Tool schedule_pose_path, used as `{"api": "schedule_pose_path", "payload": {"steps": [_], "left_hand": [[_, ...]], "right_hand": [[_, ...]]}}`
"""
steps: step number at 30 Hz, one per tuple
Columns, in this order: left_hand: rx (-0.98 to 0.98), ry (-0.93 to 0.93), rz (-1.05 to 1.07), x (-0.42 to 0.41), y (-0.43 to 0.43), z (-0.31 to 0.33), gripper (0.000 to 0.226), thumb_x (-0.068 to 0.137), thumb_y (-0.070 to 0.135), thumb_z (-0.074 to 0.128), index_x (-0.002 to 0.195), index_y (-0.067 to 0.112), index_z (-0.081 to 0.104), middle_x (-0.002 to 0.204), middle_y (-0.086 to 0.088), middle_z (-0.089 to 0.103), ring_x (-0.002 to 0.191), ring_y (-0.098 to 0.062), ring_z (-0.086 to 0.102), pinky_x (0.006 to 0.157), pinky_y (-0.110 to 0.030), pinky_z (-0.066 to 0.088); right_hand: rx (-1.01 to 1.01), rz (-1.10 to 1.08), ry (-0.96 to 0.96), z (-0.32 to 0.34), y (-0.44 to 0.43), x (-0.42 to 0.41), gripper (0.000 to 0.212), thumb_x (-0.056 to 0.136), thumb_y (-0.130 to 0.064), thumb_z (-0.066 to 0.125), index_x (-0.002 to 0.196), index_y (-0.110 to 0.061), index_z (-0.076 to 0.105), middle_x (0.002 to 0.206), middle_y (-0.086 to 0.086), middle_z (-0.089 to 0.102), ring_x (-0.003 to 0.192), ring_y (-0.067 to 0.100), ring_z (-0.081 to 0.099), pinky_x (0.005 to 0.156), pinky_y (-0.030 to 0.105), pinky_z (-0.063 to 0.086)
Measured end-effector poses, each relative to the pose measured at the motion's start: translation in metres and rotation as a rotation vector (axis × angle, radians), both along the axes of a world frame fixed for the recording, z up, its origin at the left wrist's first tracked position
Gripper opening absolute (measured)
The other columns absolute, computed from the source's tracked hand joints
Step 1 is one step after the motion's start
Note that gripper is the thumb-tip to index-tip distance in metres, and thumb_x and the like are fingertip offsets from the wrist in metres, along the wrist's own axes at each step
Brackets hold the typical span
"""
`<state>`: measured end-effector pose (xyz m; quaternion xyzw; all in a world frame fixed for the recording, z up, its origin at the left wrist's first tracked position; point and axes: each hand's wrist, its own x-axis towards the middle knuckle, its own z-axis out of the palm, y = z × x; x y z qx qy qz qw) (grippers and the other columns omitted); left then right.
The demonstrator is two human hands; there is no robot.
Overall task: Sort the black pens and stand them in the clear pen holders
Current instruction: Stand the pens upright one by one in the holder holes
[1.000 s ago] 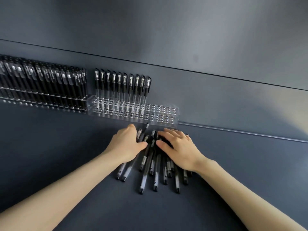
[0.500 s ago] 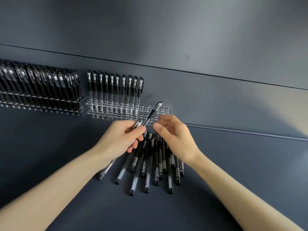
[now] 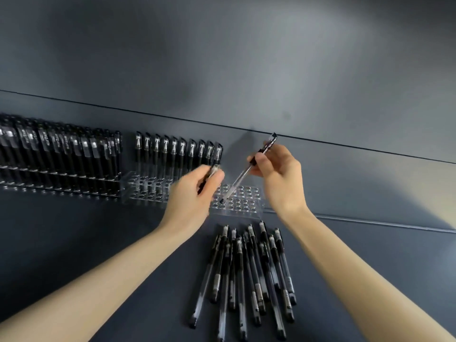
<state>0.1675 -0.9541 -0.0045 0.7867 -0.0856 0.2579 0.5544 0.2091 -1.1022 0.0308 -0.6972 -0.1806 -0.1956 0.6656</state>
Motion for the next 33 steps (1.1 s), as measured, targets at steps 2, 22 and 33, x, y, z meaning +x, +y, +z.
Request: {"api": "schedule_pose_path", "payload": {"steps": [2,22,33], "left_hand": [[-0.036,-0.052,0.085,0.008,0.006,0.001,0.033,0.097,0.036,0.046,0.074,0.013,0.051,0.058,-0.010,0.048,0.048,-0.017,0.043,0.050,-0.033,0.038],[-0.280,-0.026,0.059,0.020,0.016,-0.024,0.026,0.101,0.034,0.036,0.089,0.015,0.050,0.057,0.004,0.045,0.050,-0.011,0.040,0.049,-0.030,0.034],[-0.224,0.036,0.078,0.020,0.017,-0.025,0.027,0.101,0.029,0.037,0.081,0.011,0.040,0.061,0.001,0.051,0.050,-0.009,0.043,0.056,-0.034,0.041]], "right_hand": [[-0.042,-0.055,-0.053,0.001,0.005,0.013,0.026,0.096,-0.002,0.048,0.115,-0.020,0.042,0.086,0.000,0.067,0.080,0.016,0.065,0.089,0.041,0.052],[-0.376,-0.156,-0.240,-0.014,0.029,0.066,0.045,0.090,-0.001,0.057,0.130,-0.019,0.046,0.087,-0.005,0.057,0.079,0.024,0.067,0.081,0.025,0.054],[-0.599,-0.126,-0.262,-0.027,0.025,0.062,0.036,0.090,-0.001,0.057,0.123,-0.015,0.050,0.082,0.004,0.067,0.075,0.024,0.064,0.076,0.034,0.052]]}}
